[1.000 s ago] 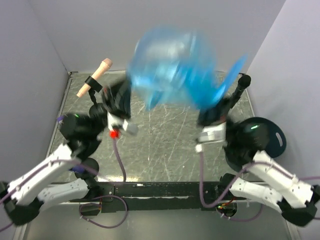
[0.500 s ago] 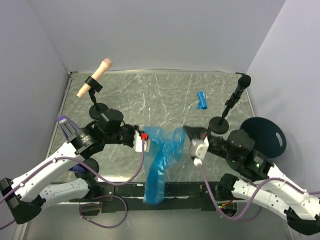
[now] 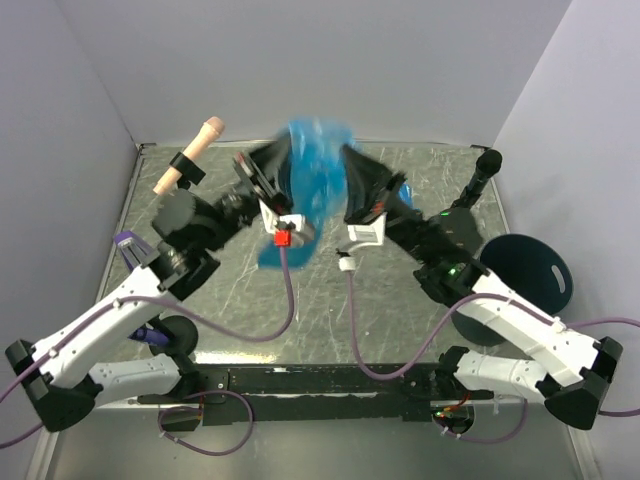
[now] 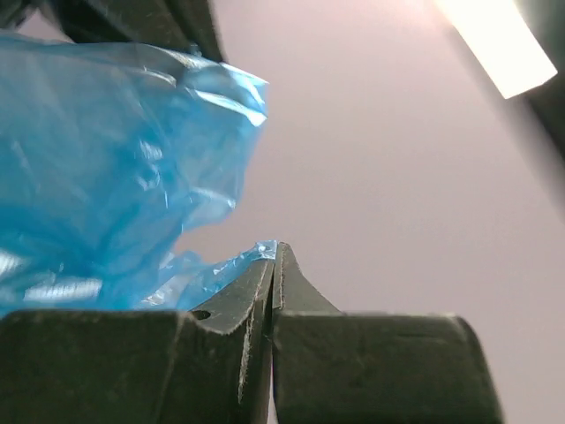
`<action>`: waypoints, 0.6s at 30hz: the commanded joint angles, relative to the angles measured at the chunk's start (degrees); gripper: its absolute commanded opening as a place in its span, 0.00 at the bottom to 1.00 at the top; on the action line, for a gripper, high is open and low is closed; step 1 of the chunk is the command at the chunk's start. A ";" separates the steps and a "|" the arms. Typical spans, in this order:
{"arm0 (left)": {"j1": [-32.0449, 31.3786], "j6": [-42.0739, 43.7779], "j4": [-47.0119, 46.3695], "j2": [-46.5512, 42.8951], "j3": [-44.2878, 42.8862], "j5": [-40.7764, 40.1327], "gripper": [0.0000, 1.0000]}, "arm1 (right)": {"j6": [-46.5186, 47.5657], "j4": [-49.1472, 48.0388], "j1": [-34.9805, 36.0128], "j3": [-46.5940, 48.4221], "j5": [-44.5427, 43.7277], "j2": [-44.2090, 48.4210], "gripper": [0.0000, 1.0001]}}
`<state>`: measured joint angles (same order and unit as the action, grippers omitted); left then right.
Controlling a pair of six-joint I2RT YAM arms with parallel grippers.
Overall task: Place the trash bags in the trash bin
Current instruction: Unfold the trash bag at the center of the board.
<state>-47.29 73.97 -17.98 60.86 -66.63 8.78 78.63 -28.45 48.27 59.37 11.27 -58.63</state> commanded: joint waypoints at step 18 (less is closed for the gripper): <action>16.45 -30.19 37.17 11.53 -8.58 12.75 0.01 | -25.71 18.85 -20.95 -9.95 1.62 0.75 0.00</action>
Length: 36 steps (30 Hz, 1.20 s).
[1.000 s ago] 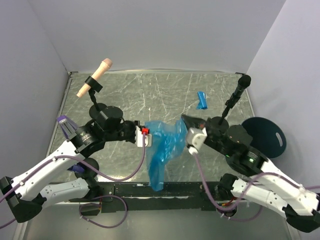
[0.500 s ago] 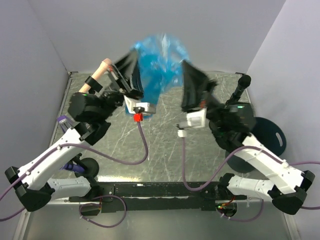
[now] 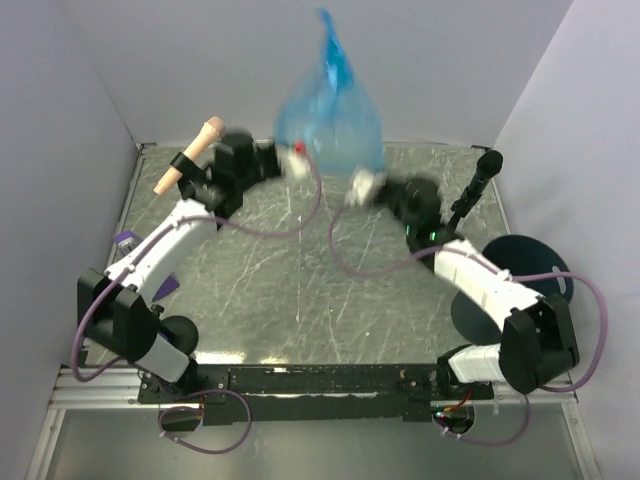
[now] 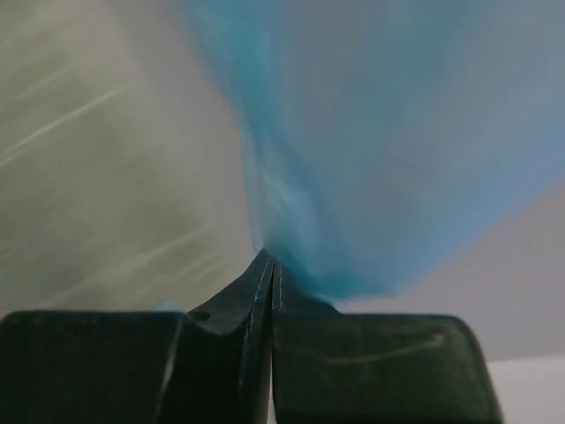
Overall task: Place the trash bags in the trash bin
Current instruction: Unfold the trash bag at the center of the board.
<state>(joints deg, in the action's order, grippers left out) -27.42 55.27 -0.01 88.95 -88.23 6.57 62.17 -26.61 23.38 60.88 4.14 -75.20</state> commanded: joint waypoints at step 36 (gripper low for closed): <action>3.60 -30.66 -10.54 8.29 -35.20 -3.59 0.01 | -11.04 2.58 4.30 42.48 -3.11 -11.47 0.00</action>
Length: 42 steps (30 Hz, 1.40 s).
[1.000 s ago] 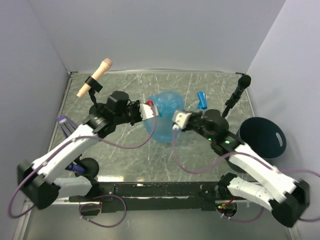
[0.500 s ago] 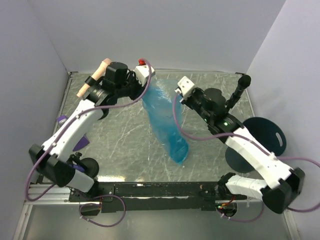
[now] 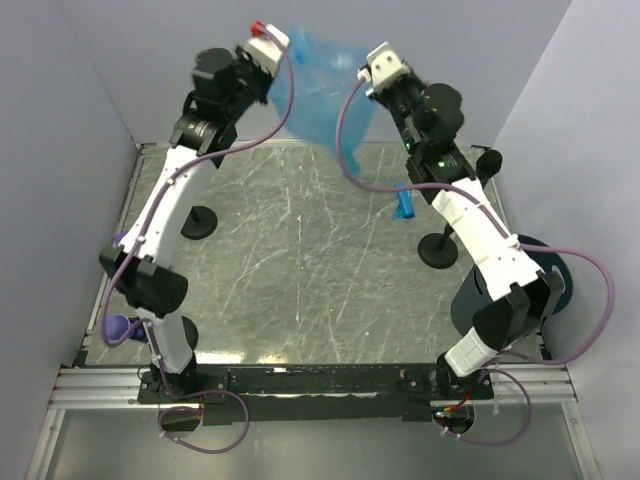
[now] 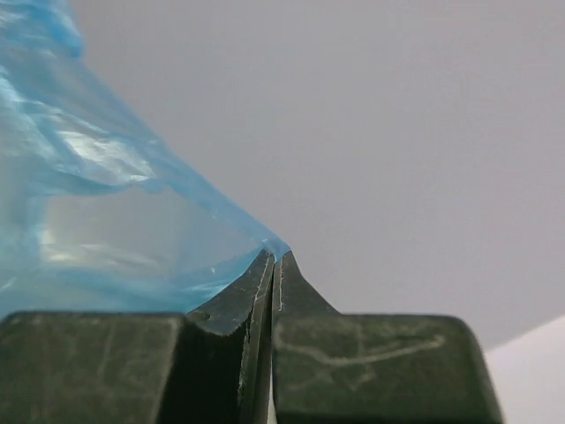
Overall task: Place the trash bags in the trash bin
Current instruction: Unfold the trash bag at the center of the board.
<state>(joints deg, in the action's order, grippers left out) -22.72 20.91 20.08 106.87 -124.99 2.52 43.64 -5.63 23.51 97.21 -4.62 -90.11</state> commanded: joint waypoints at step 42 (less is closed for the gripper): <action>-14.81 8.23 -21.13 -54.25 67.54 7.09 0.01 | -3.75 20.29 12.35 -41.63 14.61 52.37 0.59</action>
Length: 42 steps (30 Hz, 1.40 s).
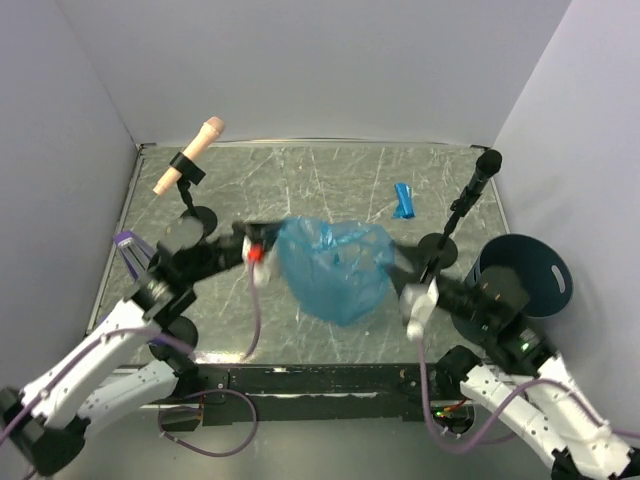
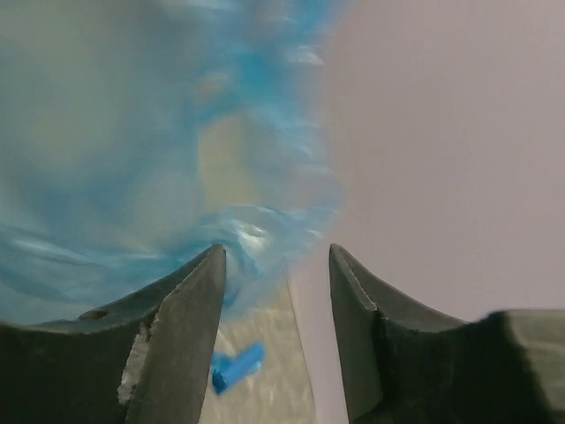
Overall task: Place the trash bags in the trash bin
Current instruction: Unfold the trash bag at the center of the board, then move the trash bin to the center of the board.
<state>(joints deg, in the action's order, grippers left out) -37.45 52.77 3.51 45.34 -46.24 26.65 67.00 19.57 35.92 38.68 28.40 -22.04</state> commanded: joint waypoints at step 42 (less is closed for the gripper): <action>1.15 -40.12 -6.85 23.21 -35.40 -30.44 0.01 | -42.14 56.18 -25.20 28.55 -31.17 -20.84 0.00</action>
<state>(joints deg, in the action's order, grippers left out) -37.19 12.36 0.21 68.53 -76.69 -2.96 20.69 74.24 11.03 62.08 -11.42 -42.00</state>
